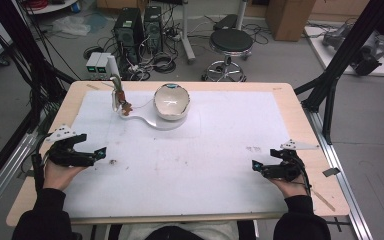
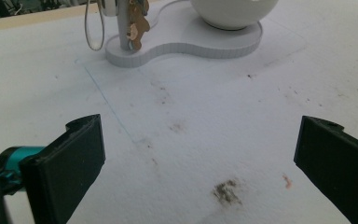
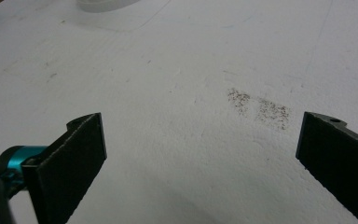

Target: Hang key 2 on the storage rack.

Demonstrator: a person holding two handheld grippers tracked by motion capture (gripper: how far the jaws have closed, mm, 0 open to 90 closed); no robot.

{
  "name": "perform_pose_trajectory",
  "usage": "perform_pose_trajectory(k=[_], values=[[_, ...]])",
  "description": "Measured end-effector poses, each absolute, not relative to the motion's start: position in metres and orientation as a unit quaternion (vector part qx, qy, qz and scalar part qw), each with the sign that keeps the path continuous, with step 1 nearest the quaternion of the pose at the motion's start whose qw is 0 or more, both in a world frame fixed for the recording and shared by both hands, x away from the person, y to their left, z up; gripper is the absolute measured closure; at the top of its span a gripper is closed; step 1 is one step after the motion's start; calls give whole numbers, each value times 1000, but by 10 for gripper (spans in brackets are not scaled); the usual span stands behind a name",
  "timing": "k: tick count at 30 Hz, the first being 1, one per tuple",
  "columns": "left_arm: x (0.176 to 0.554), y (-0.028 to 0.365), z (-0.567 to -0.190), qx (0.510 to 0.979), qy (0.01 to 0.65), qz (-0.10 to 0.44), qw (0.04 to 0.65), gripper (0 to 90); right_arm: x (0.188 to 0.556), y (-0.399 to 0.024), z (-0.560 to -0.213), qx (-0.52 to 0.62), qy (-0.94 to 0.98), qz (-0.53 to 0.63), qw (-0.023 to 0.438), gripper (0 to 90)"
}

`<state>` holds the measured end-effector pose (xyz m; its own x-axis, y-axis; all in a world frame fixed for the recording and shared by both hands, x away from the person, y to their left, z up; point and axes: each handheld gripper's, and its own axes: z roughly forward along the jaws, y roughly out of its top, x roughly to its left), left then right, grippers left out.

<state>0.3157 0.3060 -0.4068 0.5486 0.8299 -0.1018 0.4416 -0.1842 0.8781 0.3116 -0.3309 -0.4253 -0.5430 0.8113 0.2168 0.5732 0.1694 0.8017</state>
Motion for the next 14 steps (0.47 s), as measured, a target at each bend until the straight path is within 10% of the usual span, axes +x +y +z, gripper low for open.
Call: perform_pose_trajectory(k=[14], values=[[282, 306, -434, 769, 426, 182, 440, 23, 312, -328, -426, 454, 759, 447, 131, 6]])
